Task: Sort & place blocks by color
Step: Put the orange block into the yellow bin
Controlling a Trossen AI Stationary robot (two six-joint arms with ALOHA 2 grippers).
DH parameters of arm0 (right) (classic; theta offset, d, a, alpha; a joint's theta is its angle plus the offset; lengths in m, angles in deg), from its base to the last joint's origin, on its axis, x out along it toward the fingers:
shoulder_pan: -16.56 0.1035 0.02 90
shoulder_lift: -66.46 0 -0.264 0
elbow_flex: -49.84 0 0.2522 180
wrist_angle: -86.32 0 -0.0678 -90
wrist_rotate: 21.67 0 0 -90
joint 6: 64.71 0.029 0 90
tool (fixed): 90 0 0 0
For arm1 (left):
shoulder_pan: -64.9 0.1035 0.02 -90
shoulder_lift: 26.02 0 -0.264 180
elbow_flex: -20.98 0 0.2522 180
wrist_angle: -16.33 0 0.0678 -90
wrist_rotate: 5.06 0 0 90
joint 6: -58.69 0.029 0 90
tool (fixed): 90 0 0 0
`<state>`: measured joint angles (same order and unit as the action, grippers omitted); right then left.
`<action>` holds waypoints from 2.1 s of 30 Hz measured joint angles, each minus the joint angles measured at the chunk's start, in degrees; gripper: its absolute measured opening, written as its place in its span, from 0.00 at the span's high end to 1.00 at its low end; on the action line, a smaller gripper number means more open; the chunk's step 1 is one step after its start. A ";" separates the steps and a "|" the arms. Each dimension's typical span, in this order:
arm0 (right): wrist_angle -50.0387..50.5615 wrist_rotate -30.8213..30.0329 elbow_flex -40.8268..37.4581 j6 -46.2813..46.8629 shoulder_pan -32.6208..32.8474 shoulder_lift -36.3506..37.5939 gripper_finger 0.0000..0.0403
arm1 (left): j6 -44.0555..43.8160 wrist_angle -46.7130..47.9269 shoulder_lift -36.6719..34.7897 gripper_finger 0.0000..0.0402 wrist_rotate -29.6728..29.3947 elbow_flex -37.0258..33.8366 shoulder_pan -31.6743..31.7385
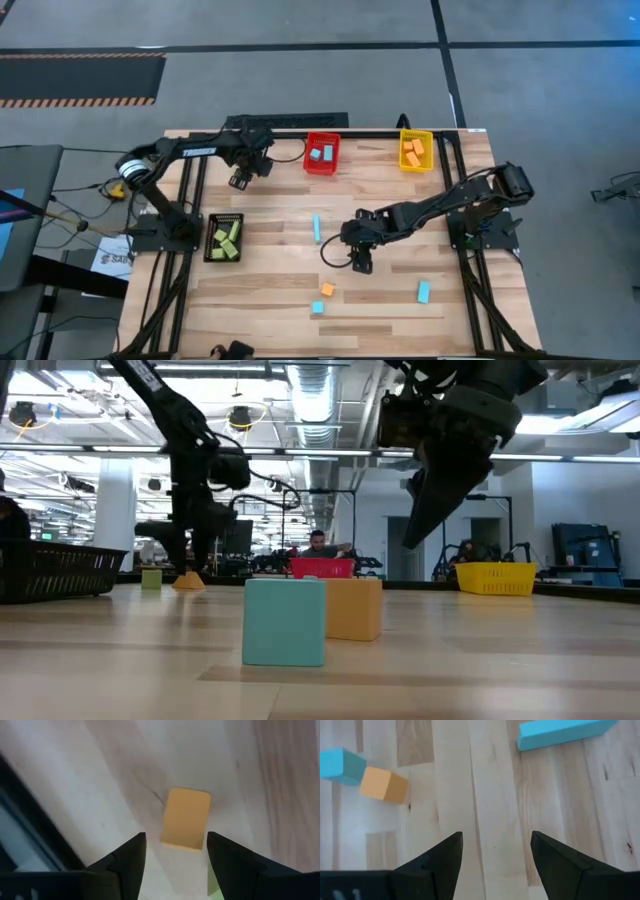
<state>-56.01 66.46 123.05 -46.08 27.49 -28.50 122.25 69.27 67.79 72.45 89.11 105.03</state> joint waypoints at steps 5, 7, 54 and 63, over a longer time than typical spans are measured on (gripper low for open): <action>-0.41 0.07 0.02 -1.96 0.36 -0.01 0.37 | -0.41 2.01 4.67 0.51 0.21 2.80 1.05; -0.43 0.09 0.02 -2.03 0.34 -0.01 0.37 | -0.59 3.85 6.67 0.51 0.32 3.67 1.41; -60.16 -7.01 -28.40 -40.29 -5.13 22.79 0.52 | -86.63 -80.65 -10.33 0.74 50.13 -22.61 -23.77; -43.55 -3.98 -13.60 -46.94 -5.58 13.61 0.53 | -97.17 -78.72 -2.07 0.74 60.55 -16.24 -25.92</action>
<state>-99.57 62.49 109.45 -93.03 21.90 -14.89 25.09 -9.45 65.72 133.00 72.87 79.11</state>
